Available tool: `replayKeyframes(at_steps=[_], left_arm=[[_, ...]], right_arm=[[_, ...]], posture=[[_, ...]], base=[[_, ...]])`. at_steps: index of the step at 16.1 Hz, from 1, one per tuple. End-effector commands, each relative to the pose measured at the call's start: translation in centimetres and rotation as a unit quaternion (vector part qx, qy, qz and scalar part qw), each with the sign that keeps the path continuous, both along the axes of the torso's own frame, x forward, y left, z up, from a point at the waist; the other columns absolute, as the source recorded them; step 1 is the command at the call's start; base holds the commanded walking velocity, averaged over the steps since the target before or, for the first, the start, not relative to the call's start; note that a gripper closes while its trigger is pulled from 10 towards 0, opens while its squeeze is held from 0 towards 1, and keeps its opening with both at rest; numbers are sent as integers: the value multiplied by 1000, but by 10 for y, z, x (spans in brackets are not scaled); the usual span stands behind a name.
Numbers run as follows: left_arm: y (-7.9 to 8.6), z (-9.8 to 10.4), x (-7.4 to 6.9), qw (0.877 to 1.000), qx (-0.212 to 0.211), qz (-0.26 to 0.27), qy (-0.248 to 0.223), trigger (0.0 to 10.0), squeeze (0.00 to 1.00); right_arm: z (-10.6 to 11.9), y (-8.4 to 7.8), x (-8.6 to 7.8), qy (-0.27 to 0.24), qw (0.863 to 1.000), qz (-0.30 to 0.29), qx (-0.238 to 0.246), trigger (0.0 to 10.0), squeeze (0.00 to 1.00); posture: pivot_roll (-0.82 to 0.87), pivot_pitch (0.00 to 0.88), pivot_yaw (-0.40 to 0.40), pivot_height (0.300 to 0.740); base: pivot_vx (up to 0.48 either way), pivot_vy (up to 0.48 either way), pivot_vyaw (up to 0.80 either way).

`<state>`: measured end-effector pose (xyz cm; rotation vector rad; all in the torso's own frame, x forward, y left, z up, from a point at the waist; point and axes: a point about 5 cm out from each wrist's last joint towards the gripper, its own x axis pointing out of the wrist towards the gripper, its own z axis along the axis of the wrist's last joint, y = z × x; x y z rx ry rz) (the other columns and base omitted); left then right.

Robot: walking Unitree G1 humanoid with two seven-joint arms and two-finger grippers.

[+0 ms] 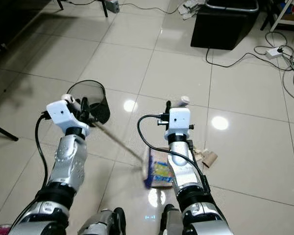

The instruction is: Sweep floor

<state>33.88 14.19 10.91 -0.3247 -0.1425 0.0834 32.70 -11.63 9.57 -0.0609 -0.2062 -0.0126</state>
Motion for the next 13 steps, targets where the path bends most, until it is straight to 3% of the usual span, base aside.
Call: replayKeyframes(at_steps=[1, 4, 8, 13], left_arm=[[2, -1, 1, 1000, -15, 5, 8, 10000, 0], [-13, 13, 8, 998, -28, -52, -14, 10000, 0], [-21, 41, 18, 980, 100, -153, -81, 10000, 0], [-9, 76, 29, 959, 150, -200, -134, 10000, 0]], right_arm=[[-12, 0, -3, 32, 999, -2, 15, 10000, 0], [-9, -5, 1, 30, 999, -5, 13, 10000, 0], [-8, -18, 0, 22, 999, -16, 21, 10000, 0], [-8, -35, -5, 11, 998, -41, 43, 10000, 0]], posture=[[38, 231, 95, 740], [31, 203, 90, 740], [19, 145, 86, 740], [-3, 100, 97, 740]], base=[[0, 0, 0], [0, 0, 0], [0, 0, 0], [0, 0, 0]])
